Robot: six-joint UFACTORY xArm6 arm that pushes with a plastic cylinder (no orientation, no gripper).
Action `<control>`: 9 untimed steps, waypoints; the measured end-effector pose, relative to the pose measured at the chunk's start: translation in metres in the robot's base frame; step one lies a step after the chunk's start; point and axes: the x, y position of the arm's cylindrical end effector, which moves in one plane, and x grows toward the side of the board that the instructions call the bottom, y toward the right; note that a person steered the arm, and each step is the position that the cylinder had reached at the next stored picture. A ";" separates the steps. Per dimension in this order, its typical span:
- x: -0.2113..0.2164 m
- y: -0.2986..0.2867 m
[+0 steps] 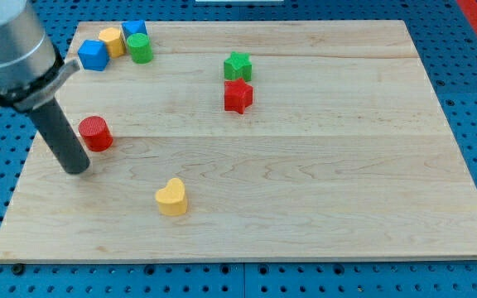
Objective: Place the red circle towards the top left of the yellow heart
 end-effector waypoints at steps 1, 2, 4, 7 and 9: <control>-0.024 -0.009; -0.033 -0.056; -0.054 0.001; -0.012 0.019; -0.079 0.024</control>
